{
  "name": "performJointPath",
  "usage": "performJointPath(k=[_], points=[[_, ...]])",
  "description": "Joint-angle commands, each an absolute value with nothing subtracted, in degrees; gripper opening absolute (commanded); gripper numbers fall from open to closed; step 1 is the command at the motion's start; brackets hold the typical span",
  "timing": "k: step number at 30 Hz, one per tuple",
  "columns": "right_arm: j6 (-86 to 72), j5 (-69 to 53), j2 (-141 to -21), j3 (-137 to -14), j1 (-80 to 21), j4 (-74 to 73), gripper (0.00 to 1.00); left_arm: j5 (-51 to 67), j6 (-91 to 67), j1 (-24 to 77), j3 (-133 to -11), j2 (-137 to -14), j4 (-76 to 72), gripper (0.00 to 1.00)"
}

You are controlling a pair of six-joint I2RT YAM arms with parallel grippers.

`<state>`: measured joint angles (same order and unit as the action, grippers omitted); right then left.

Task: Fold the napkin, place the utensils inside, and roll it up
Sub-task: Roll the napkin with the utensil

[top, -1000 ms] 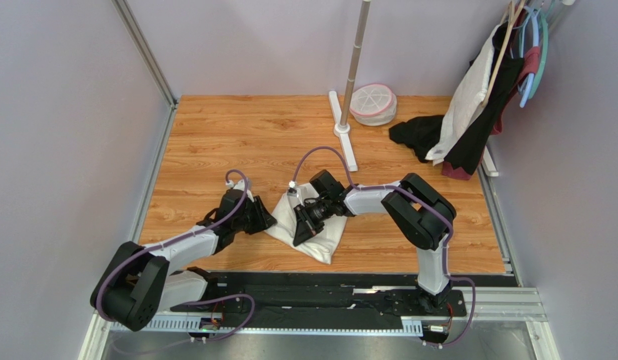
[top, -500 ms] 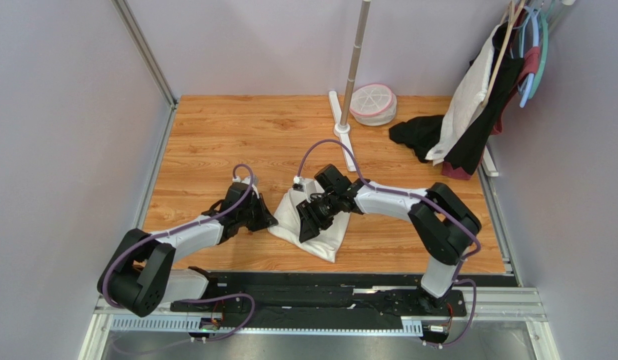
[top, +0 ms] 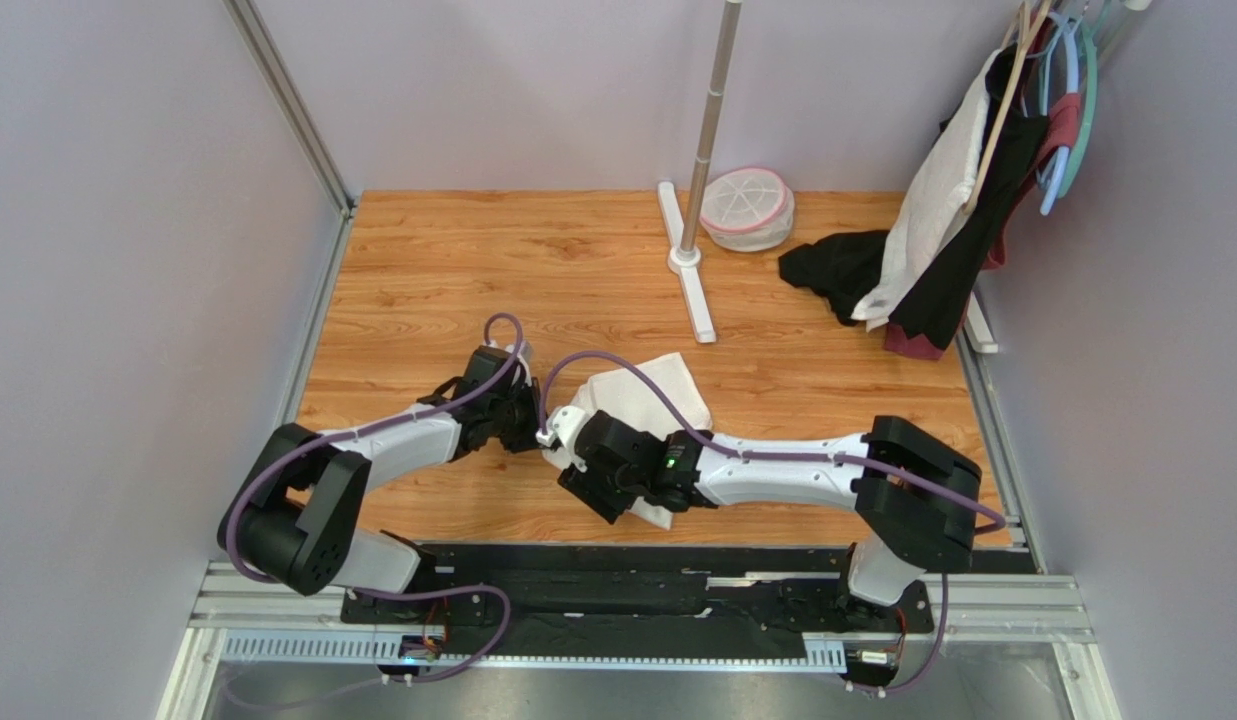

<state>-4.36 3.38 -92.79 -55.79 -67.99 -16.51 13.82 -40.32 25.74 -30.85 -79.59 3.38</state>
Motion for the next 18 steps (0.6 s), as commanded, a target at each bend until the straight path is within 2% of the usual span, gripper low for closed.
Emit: performJointPath(k=[1,8,11,12,13,14,15,16,18], points=[[-1.85,15.55,-95.18,-55.81,-70.48,-11.87,0.53,15.20,-38.15,25.75,-32.61,-81.47,6.33,0.00],[-1.93,17.40,-99.84,-55.37,-71.46,-11.51,0.51,15.03,-37.88,25.75,-33.13,-81.56,6.94,0.00],[-3.25,18.89,-101.86,-55.63,-71.46,-12.39,0.45,15.29,-37.62,25.66,-33.13,-81.30,7.03,0.00],[-3.60,18.81,-102.30,-55.72,-71.37,-13.00,0.36,15.73,-37.27,25.66,-33.13,-81.30,6.42,0.00],[-4.56,17.59,-102.65,-55.81,-71.11,-13.27,0.31,16.17,-37.09,25.66,-32.87,-80.95,5.98,0.00],[-4.92,16.27,-102.48,-55.64,-70.84,-13.45,0.28,16.78,-37.00,25.66,-32.61,-80.08,5.54,0.04],[-5.36,14.43,-102.31,-55.20,-70.06,-13.45,0.22,16.61,-36.83,25.66,-32.52,-79.46,5.19,0.14],[-5.80,10.50,-102.04,-54.93,-69.53,-13.45,0.20,16.35,-36.83,25.49,-32.35,-78.58,5.19,0.37],[-6.85,6.26,-100.64,-54.23,-67.77,-13.45,0.12,14.51,-36.74,25.14,-31.99,-75.16,6.14,0.54]])
